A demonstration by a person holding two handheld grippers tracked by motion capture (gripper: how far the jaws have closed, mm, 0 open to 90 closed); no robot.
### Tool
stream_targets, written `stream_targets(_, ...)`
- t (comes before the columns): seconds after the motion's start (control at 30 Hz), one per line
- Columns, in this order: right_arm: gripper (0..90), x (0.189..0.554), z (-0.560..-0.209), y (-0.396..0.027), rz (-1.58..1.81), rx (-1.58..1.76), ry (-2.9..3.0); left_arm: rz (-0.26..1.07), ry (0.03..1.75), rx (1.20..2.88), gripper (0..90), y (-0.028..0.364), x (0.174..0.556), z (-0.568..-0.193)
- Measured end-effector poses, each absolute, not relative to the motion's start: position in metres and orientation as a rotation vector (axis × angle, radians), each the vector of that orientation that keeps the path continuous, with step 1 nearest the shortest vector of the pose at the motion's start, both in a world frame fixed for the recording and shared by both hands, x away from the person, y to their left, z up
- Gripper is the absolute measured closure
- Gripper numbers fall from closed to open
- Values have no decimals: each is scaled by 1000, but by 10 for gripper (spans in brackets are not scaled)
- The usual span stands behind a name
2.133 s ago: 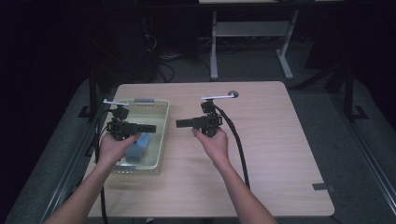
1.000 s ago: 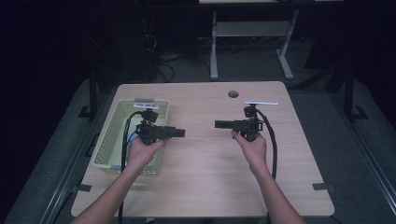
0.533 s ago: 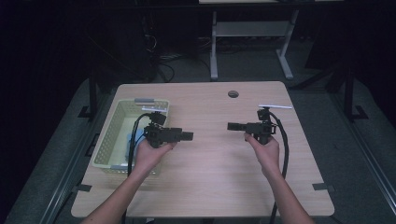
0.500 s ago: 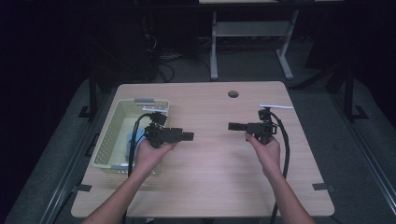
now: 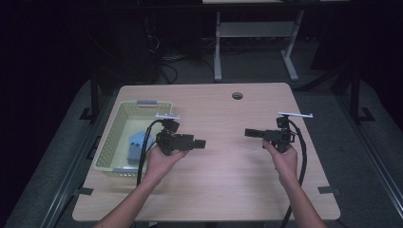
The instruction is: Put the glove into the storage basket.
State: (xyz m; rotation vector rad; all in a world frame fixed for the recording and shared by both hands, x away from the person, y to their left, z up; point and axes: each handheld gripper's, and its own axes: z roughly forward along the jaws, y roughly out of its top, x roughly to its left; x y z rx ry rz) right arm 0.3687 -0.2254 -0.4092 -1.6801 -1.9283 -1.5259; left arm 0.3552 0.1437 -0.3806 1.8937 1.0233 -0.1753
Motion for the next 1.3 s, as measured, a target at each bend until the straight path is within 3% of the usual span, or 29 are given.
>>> stream_targets(1.3, 286, 316, -443, -253, -1441, -1675, -1983, -170, 907, 1913, 228, 119, 296, -426)
